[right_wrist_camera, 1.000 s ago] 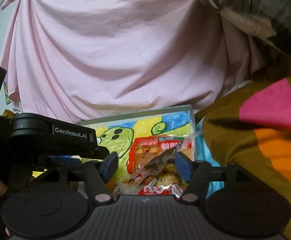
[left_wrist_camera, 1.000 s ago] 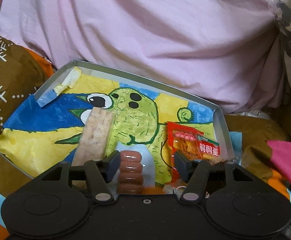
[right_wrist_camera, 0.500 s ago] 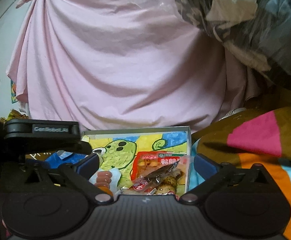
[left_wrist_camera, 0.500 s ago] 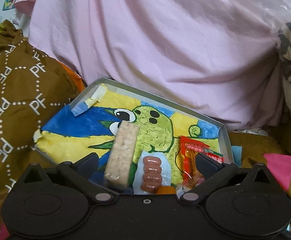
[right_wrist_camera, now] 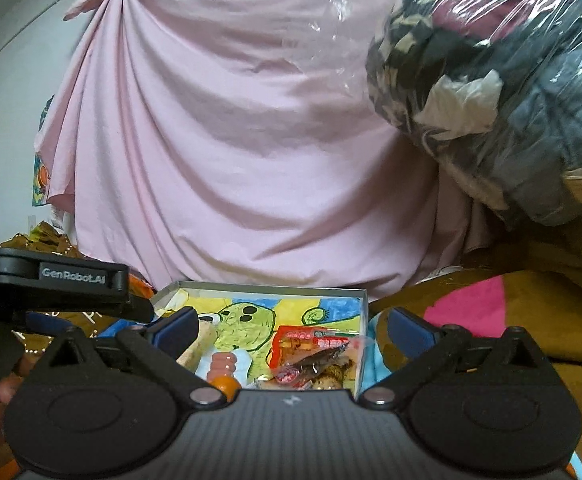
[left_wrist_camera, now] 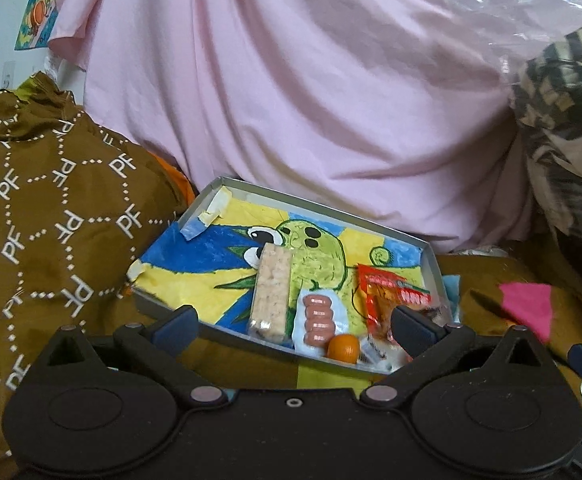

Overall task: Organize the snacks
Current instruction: 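Move both grippers back from the tray toward the remaining snacks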

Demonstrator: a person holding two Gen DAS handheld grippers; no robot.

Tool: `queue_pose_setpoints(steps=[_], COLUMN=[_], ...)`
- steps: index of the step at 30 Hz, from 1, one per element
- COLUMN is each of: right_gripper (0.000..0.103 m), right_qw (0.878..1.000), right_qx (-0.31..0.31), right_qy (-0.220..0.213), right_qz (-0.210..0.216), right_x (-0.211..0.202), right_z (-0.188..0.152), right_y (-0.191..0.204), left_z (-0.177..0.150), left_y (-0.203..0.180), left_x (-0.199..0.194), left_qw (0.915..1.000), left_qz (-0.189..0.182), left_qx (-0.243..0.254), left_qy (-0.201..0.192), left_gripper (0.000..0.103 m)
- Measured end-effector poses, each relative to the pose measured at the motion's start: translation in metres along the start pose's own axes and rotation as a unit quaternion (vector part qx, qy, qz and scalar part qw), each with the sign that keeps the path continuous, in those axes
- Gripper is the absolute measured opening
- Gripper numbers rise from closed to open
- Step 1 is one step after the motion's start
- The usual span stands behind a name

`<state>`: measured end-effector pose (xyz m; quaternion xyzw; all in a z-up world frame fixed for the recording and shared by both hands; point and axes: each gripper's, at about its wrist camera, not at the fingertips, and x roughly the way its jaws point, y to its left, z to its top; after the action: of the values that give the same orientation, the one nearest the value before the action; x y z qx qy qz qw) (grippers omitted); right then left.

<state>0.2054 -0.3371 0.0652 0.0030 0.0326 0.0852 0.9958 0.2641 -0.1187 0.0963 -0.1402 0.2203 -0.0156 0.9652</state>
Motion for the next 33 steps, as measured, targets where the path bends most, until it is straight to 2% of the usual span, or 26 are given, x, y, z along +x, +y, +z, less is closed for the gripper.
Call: queue_pose_setpoints(steps=[7, 15, 23, 28, 33], right_gripper=[0.103, 0.103, 0.103, 0.103, 0.103], right_qw=[1.0, 0.999, 0.996, 0.992, 0.983], right_qx=[0.022, 0.023, 0.004, -0.014, -0.019], right_qy=[0.0, 0.028, 0.088, 0.125, 0.181], right_qz=[-0.015, -0.016, 0.004, 0.016, 0.027], right_x=[-0.04, -0.072, -0.093, -0.103, -0.104], right_z=[-0.009, -0.024, -0.04, -0.048, -0.058], right_y=[0.002, 0.017, 0.04, 0.055, 0.065], left_z=[-0.025, -0.051, -0.07, -0.084, -0.099], left_y=[0.008, 0.024, 0.051, 0.071, 0.085], left_x=[-0.034, -0.067, -0.089, -0.097, -0.1], left_qw=[0.9995, 0.9981, 0.9975, 0.9976, 0.9967], left_qz=[-0.015, -0.027, -0.022, -0.007, 0.006], left_qx=[0.028, 0.052, 0.061, 0.053, 0.028], left_qy=[0.008, 0.018, 0.027, 0.044, 0.076], left_gripper=[0.102, 0.102, 0.102, 0.102, 0.102])
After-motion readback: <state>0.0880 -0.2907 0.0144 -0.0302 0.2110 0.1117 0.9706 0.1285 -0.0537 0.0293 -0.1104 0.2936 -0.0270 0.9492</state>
